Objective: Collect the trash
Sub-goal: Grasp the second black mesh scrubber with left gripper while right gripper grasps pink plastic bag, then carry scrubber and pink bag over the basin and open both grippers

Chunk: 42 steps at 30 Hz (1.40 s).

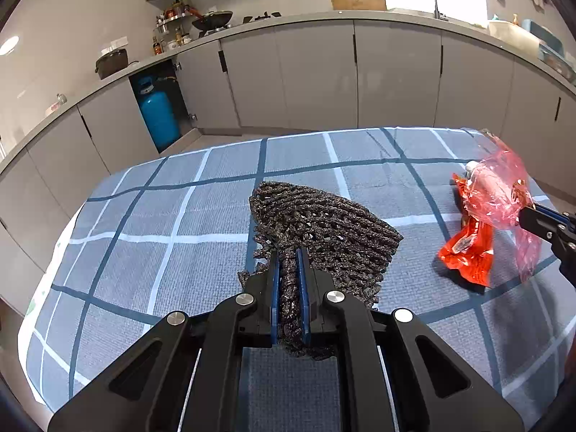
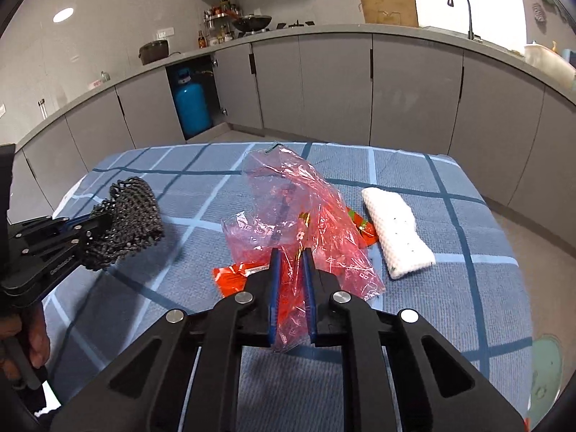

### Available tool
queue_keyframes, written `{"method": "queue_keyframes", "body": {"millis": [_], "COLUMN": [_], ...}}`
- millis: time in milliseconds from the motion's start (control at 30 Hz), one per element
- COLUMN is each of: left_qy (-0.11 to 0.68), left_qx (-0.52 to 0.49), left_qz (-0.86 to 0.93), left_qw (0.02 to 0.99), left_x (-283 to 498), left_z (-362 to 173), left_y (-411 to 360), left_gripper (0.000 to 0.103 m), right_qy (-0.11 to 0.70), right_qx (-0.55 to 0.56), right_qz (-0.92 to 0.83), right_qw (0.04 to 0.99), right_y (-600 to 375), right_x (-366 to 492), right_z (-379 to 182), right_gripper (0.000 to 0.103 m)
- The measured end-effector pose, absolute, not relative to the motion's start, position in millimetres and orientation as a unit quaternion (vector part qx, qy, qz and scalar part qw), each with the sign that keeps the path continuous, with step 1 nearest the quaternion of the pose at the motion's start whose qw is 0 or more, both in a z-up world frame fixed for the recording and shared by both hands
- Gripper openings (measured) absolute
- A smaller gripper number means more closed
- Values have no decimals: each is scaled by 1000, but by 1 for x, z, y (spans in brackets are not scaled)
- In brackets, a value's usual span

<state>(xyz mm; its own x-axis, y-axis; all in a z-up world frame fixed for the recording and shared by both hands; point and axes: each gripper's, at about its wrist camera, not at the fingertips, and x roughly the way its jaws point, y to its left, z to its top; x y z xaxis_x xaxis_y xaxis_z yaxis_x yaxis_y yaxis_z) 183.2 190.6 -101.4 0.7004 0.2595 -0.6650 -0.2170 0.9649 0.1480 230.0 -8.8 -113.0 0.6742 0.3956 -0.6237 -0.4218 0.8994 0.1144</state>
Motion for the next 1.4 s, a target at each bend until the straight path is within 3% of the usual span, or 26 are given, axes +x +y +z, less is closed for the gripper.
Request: {"method": "queue_keyframes", "body": {"millis": [733, 1400], "left_qy": [340, 308], "left_qx": [57, 120], "left_qz": [108, -20], "left_qw": [933, 944], "left_x": [177, 199], "left_z": [-77, -62], "left_y": [152, 14], "left_gripper": [10, 10], "right_qy": [305, 289], "right_qx": [7, 54], "right_qz": [216, 122], "right_qw": [928, 948], "right_y": [-43, -152], "right_x": [186, 175], "right_z": [-98, -91], "right_gripper": [13, 14]}}
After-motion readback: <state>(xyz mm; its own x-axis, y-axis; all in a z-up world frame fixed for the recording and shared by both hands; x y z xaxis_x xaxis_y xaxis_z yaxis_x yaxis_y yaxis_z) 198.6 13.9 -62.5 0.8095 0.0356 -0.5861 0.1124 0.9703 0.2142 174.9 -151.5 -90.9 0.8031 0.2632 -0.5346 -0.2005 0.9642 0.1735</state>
